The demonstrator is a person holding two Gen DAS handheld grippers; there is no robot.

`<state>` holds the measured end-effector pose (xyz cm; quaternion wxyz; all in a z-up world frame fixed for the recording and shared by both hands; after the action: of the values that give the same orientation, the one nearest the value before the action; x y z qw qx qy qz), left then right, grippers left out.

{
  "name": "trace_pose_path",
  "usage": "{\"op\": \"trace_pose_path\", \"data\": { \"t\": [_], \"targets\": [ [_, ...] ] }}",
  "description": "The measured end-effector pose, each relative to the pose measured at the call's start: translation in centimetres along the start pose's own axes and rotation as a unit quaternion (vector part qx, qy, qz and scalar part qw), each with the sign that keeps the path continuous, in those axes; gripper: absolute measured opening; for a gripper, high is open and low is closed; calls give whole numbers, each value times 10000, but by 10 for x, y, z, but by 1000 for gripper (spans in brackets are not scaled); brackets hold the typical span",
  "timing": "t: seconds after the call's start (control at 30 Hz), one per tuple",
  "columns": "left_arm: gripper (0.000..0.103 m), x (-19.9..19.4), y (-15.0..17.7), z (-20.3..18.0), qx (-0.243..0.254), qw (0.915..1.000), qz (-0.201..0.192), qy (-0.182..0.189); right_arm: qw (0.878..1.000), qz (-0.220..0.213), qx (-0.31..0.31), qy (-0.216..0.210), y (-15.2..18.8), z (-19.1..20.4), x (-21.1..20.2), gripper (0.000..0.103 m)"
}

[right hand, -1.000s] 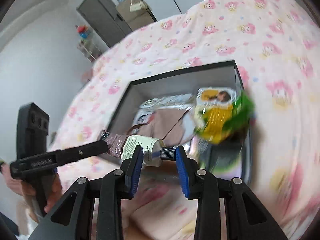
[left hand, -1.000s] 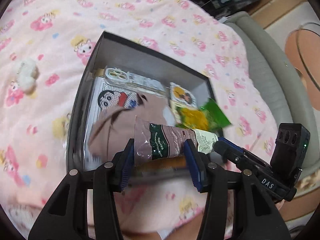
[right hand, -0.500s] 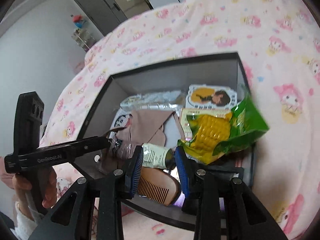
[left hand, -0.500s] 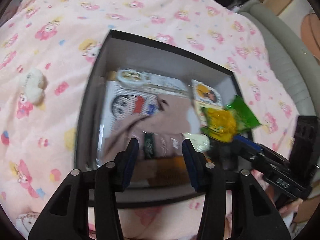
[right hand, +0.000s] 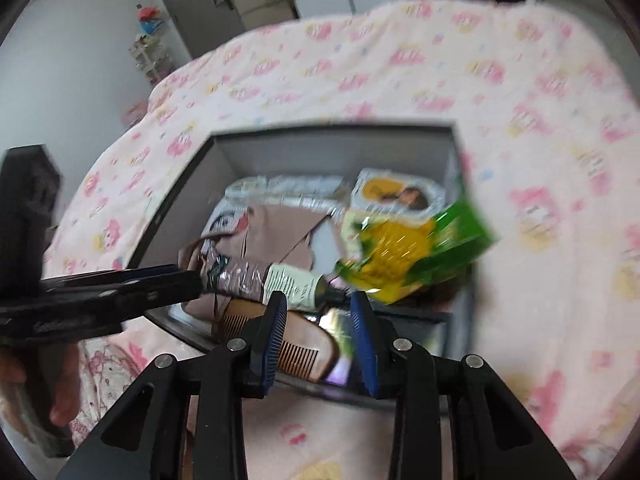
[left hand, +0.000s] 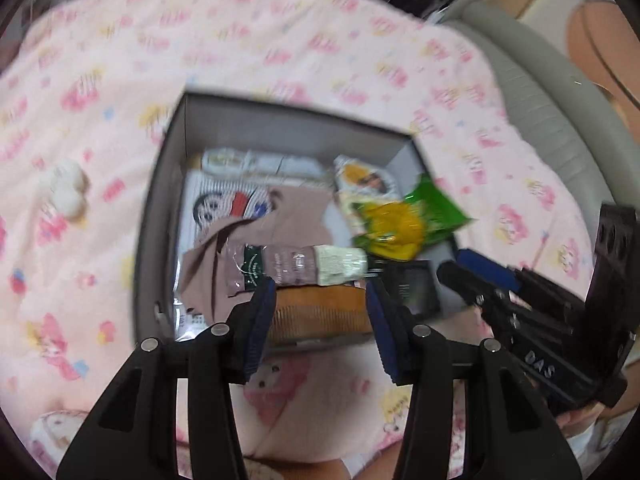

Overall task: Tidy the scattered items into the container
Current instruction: 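Carry the cream tube over the box and release it inside, then move both grippers to the white plush keychain and grasp it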

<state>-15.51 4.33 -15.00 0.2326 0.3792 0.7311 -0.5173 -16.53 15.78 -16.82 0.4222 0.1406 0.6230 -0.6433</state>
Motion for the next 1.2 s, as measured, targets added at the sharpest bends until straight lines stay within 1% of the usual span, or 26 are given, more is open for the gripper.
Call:
{"op": "trace_pose_path", "data": {
  "t": [0.07,0.13,0.17,0.27,0.33,0.47,0.5,0.6,0.67,0.73,0.8,0.83,0.87,0.9,0.97,1.03,1.13,1.17,1.2],
  "targets": [
    [57,-19,5,-12,72,9998,-173,35,9996,-231,-130,134,-7,10,-22,31],
    [58,-43,11,-17,119,9993,-347,89,9985,-420,-259,219,-11,24,-44,32],
    [58,-48,14,-21,131,9991,-391,95,9983,-467,-297,202,-12,29,-51,32],
    [58,-74,25,-11,177,9988,-457,61,9978,-537,-385,-12,-9,56,-67,32],
    [58,-82,34,-1,107,9988,-476,7,9976,-518,-426,-153,-2,74,-71,32],
    [57,-83,48,28,-260,9983,-502,-162,9962,-299,-474,-665,19,119,-61,31],
    [57,-86,51,41,-369,9978,-512,-204,9960,-251,-513,-691,23,128,-55,31],
    [57,-98,54,82,-717,9952,-609,-280,9930,-147,-754,-893,26,162,-37,31],
    [57,-102,53,108,-928,9926,-688,-372,9912,-60,-798,-1051,23,184,-22,31],
    [57,-104,51,145,-1277,9882,-684,-489,9892,59,-776,-1243,17,204,-6,31],
    [57,-102,46,178,-1525,9840,-673,-623,9871,157,-807,-1374,6,225,11,31],
    [57,-100,43,197,-1662,9815,-680,-671,9864,170,-802,-1422,-2,234,20,31],
    [57,-97,41,207,-1740,9799,-671,-704,9860,177,-762,-1472,-13,242,32,31],
    [57,-92,38,226,-1855,9771,-660,-809,9859,203,-717,-1500,-21,249,44,32],
    [57,-85,35,245,-1954,9744,-675,-888,9884,402,-677,-1299,-33,259,83,32],
    [57,-74,33,266,-2148,9707,-667,-843,9897,683,-726,-1028,-35,271,128,32],
    [57,-57,35,288,-2339,9671,-600,-797,9861,1195,-639,-964,-28,289,187,32],
    [57,-52,36,293,-2367,9666,-568,-803,9860,1256,-662,-870,-28,291,202,32],
    [57,-46,37,299,-2406,9660,-525,-790,9868,1276,-739,-674,-28,294,217,32]
  ]
}}
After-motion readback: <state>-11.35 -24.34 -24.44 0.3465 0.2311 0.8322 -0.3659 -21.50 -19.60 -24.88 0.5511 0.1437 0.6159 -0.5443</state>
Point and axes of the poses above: each gripper's, at about its wrist camera, not at the fingertips, and x roughly the way its jaws point, z to its left, y to its underside, the point moved 8 cm from there along x, roughly the way its jaws point, and after that the axes turned 7 degrees about -z, right-handed, at the moved point
